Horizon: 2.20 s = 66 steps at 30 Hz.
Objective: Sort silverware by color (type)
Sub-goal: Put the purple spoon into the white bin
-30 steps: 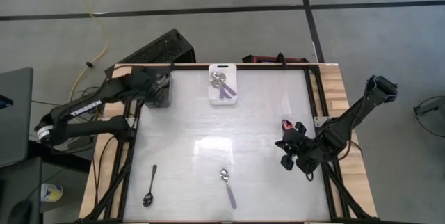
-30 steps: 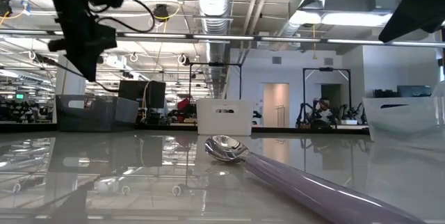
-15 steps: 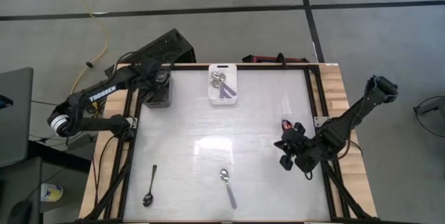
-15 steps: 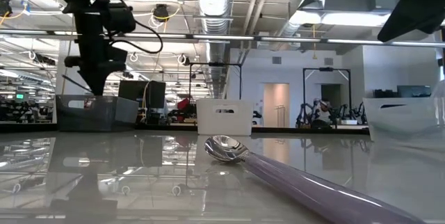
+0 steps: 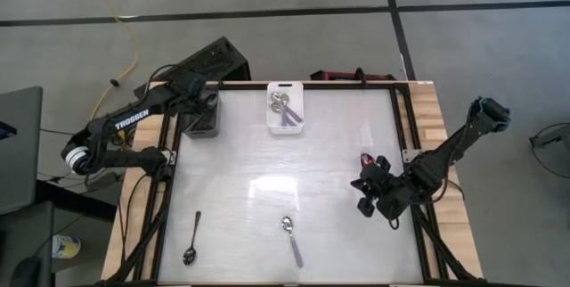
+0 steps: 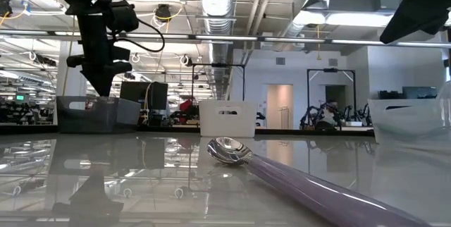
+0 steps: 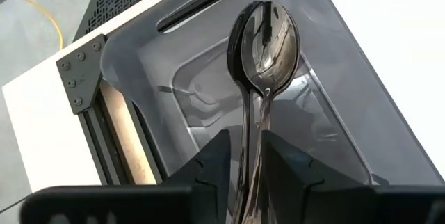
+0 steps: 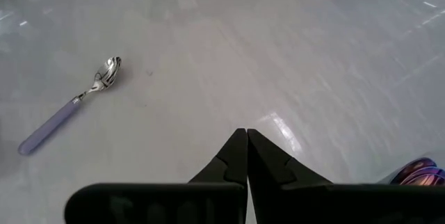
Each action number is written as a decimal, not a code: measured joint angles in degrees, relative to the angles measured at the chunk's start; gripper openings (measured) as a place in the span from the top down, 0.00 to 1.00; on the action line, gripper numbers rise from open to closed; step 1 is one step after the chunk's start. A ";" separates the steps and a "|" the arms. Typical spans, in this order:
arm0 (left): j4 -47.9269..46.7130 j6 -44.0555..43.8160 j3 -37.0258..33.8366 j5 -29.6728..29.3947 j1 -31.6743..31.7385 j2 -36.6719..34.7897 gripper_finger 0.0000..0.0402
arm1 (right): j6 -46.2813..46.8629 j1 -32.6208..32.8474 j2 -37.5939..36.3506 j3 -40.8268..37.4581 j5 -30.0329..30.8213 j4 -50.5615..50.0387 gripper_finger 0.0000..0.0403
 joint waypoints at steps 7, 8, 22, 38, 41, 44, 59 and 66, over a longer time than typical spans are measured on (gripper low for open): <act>-0.66 -1.38 0.00 5.19 -0.02 -0.01 0.77 | -0.15 -0.33 0.00 0.02 0.00 0.01 0.93; -0.91 -2.02 0.00 8.06 -0.04 -0.08 0.77 | -0.15 -0.33 0.00 0.02 0.00 0.00 0.93; -0.20 -17.44 -0.01 24.01 -24.64 -5.31 0.77 | -0.27 -0.33 0.00 0.02 0.11 1.62 0.93; 45.88 -5.71 -2.86 12.50 -73.80 12.69 0.77 | -15.08 -0.17 18.20 2.80 -9.69 43.10 0.93; 55.55 1.01 -1.93 13.33 -77.70 19.93 0.77 | -15.10 0.42 23.10 5.41 -11.64 42.84 0.93; 62.22 6.01 1.80 15.62 -79.81 27.31 0.77 | -14.25 1.25 25.98 7.75 -12.05 43.07 0.93; 27.78 31.86 36.51 26.28 -75.45 52.62 0.77 | -5.22 9.27 27.10 8.79 -6.62 41.86 0.93; 26.29 33.18 39.25 30.79 -72.42 56.21 0.77 | -5.45 11.15 27.10 8.79 -5.74 41.54 0.93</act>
